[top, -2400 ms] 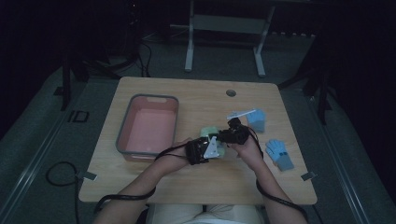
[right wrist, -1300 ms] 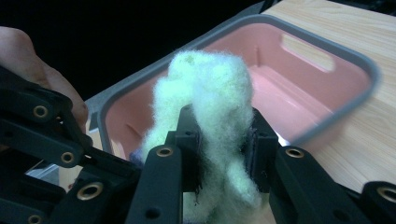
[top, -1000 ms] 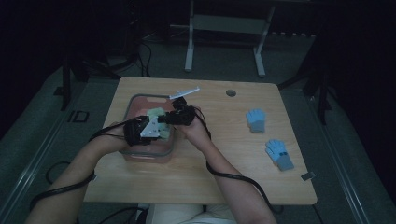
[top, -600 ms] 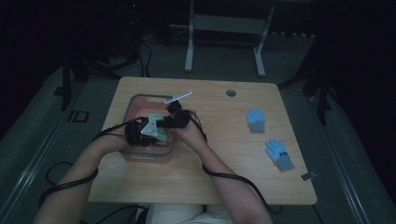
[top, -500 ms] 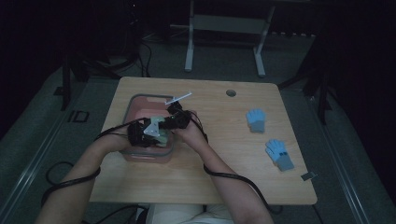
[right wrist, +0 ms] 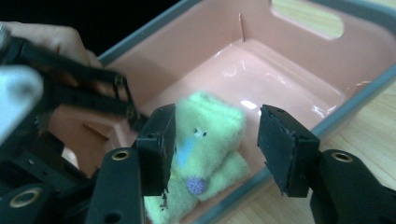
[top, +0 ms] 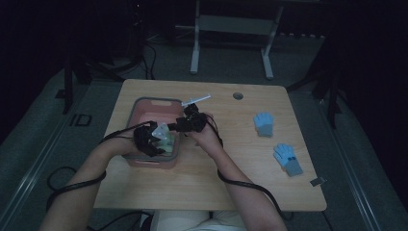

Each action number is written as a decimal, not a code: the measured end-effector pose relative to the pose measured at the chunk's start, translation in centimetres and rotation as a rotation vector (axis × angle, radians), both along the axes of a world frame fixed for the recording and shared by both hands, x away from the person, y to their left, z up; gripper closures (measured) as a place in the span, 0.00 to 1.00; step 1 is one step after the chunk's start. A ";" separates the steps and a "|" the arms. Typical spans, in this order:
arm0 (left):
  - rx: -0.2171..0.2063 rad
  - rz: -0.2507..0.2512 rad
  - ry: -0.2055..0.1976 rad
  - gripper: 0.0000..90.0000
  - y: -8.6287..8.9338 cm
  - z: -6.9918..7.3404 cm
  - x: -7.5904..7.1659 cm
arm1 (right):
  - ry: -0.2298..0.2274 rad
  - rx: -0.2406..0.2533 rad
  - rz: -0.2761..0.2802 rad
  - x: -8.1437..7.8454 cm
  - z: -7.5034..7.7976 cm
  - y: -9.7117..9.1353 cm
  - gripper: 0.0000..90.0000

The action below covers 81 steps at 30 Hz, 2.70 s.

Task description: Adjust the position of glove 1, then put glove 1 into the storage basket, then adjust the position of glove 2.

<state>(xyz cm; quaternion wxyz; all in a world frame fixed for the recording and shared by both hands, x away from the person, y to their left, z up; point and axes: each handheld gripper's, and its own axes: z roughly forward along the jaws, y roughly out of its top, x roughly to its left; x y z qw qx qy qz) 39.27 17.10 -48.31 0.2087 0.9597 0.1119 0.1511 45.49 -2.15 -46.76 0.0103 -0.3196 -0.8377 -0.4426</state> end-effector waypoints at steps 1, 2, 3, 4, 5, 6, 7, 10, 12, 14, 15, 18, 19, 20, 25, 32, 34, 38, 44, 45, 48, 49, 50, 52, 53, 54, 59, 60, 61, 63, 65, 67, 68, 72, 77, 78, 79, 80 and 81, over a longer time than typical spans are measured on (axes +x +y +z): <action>-0.016 0.019 -0.018 0.41 0.2 0.4 -0.1 | -0.003 0.009 -0.002 -0.1 0.1 -0.2 0.50; -0.031 0.025 -0.017 0.41 0.4 0.6 -0.1 | -0.013 0.021 -0.002 -0.1 0.4 -0.6 0.50; -0.043 0.041 -0.033 0.36 0.6 1.1 -0.2 | -0.014 0.027 -0.004 -0.2 0.6 -0.8 0.50; -0.047 0.061 -0.043 0.30 0.8 1.3 -0.2 | -0.018 0.041 -0.007 -0.3 0.9 -1.2 0.49; -0.069 0.087 -0.031 0.28 1.0 1.8 -0.1 | -0.021 0.048 -0.007 -0.4 1.1 -1.4 0.49; -0.083 0.101 -0.034 0.25 1.2 2.1 0.0 | -0.027 0.055 -0.009 -0.5 1.3 -1.7 0.49; -0.110 0.133 -0.042 0.24 1.3 2.6 0.0 | -0.031 0.058 -0.011 -0.6 1.5 -1.9 0.48; -0.170 0.174 -0.024 0.17 1.4 3.6 0.0 | -0.045 0.077 -0.010 -1.2 2.2 -2.8 0.47; -0.199 0.188 -0.024 0.15 1.3 4.0 -0.1 | -0.056 0.079 -0.005 -1.6 2.4 -3.4 0.45; -0.217 0.199 -0.016 0.13 1.0 4.3 -0.3 | -0.057 0.068 -0.005 -1.9 2.5 -3.9 0.42; -0.241 0.203 -0.007 0.13 0.8 4.4 -0.4 | -0.055 0.066 -0.006 -2.0 2.5 -4.2 0.41; -0.278 0.216 -0.002 0.12 0.2 4.7 -0.9 | -0.059 0.059 -0.008 -2.5 2.5 -5.4 0.35; -0.278 0.227 -0.013 0.12 -0.2 4.8 -1.1 | -0.062 0.055 -0.010 -2.6 2.5 -5.6 0.33; -0.290 0.226 -0.023 0.12 -0.5 4.9 -1.3 | -0.067 0.054 -0.004 -2.8 2.5 -6.1 0.28; -0.405 0.239 -0.028 0.12 -2.3 5.3 -2.4 | -0.060 0.052 0.017 -3.3 2.0 -8.1 0.21; -0.406 0.210 -0.058 0.13 -5.3 5.2 -4.2 | -0.118 0.025 -0.011 -4.5 1.2 -11.8 0.20; -0.423 0.206 -0.078 0.13 -6.6 5.2 -5.1 | -0.079 0.011 -0.020 -4.7 1.3 -12.7 0.16; -0.485 0.187 -0.082 0.13 -8.4 5.1 -6.2 | -0.114 0.007 -0.024 -5.5 1.3 -14.2 0.14; -0.527 0.154 -0.081 0.13 -10.8 4.1 -7.2 | -0.194 0.015 -0.097 -6.2 1.4 -17.5 0.22; -0.527 0.154 -0.081 0.13 -10.8 4.1 -7.2 | -0.205 0.013 -0.110 -6.2 1.4 -18.0 0.26; -0.537 0.112 -0.054 0.13 -12.3 3.0 -7.7 | -0.269 0.012 -0.175 -6.4 1.7 -20.3 0.37; -0.533 0.102 -0.048 0.13 -12.7 2.6 -7.9 | -0.281 0.006 -0.189 -6.4 1.8 -20.8 0.40; -0.532 0.100 -0.044 0.13 -12.9 2.5 -8.0 | -0.306 -0.011 -0.211 -6.3 1.8 -21.5 0.42; -0.530 0.088 -0.033 0.13 -13.6 1.8 -8.5 | -0.321 -0.025 -0.246 -6.1 1.8 -22.6 0.47; -0.539 0.085 -0.029 0.13 -14.0 1.4 -8.8 | -0.325 -0.026 -0.254 -5.9 1.8 -23.0 0.48; -0.549 0.080 -0.023 0.13 -14.2 1.2 -9.0 | -0.341 -0.040 -0.280 -5.7 1.7 -23.7 0.49; -0.524 0.113 -0.020 0.06 -15.3 -1.0 -10.0 | -0.377 -0.097 -0.362 -4.8 1.4 -26.2 0.57; -0.524 0.113 -0.020 0.02 -15.3 -1.0 -10.0 | -0.385 -0.119 -0.383 -4.5 1.2 -26.8 0.60; -0.516 0.122 -0.002 0.02 -15.4 -1.8 -10.2 | -0.390 -0.142 -0.395 -4.1 1.0 -27.4 0.62; -0.519 0.127 0.009 0.02 -15.5 -2.5 -10.4 | -0.377 -0.156 -0.415 -3.5 0.7 -28.1 0.63; -0.522 0.126 0.015 0.02 -15.5 -3.1 -10.5 | -0.351 -0.175 -0.433 -2.5 0.1 -29.0 0.66; -0.521 0.126 0.017 0.02 -15.5 -3.3 -10.6 | -0.343 -0.184 -0.440 -2.1 -0.1 -29.3 0.66; -0.505 0.120 0.010 0.02 -15.4 -4.0 -10.7 | -0.315 -0.192 -0.457 -1.0 -0.7 -29.9 0.67; -0.506 0.124 0.005 0.02 -15.2 -5.0 -11.0 | -0.263 -0.212 -0.490 1.3 -1.8 -30.6 0.70; -0.495 0.137 -0.014 0.02 -15.1 -5.8 -11.2 | -0.213 -0.252 -0.501 3.3 -3.3 -30.5 0.73; -0.487 0.138 -0.024 0.02 -15.0 -5.9 -11.3 | -0.201 -0.264 -0.501 3.7 -3.7 -30.4 0.73; -0.477 0.143 -0.031 0.02 -15.1 -6.1 -11.4 | -0.198 -0.276 -0.501 4.0 -4.1 -30.3 0.73; -0.459 0.138 -0.030 0.02 -15.1 -6.2 -11.4 | -0.190 -0.284 -0.500 4.3 -4.4 -30.1 0.73; -0.456 0.134 -0.023 0.02 -15.1 -6.4 -11.4 | -0.183 -0.292 -0.499 4.6 -4.8 -30.0 0.73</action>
